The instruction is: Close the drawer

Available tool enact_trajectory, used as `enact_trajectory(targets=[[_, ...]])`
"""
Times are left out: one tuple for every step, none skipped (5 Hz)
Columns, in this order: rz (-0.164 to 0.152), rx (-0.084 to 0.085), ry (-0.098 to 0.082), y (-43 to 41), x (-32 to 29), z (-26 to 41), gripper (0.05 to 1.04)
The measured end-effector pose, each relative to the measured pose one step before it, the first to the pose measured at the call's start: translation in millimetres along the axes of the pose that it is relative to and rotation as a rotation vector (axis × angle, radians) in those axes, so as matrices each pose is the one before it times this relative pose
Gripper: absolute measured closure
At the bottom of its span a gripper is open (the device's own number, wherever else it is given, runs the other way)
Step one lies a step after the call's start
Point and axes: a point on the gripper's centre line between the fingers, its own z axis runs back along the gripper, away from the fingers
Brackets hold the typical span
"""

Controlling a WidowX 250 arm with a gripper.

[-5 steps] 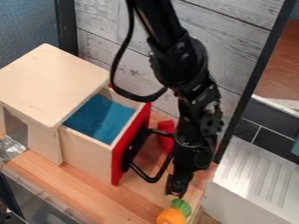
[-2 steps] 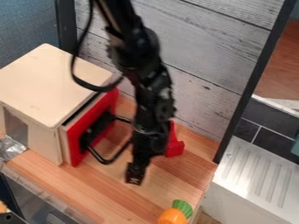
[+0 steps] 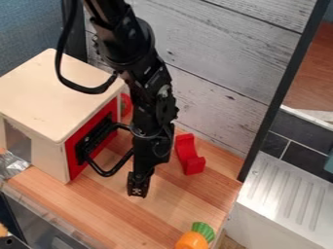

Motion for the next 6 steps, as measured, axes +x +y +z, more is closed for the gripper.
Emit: enact_trajectory(targets=[[0.0046,-0.0307,-0.0143,-4.65,1.90,0.83,0.083],[0.0043,-0.0531,-0.0331,-17.25,17.63,5.37,0.083],[0.0180,-0.0101,-0.0290,-30.20,23.57,17.55,0.083],[0.0709,0.0307,-0.0259,-11.37,-1.23,22.86,0.083],[0.0631,0.0374,-0.0255,-15.97,-16.40,30.93,0.083],[0.1131,0.0308,-0.0065,-8.26,-27.85,34.38,0.083]])
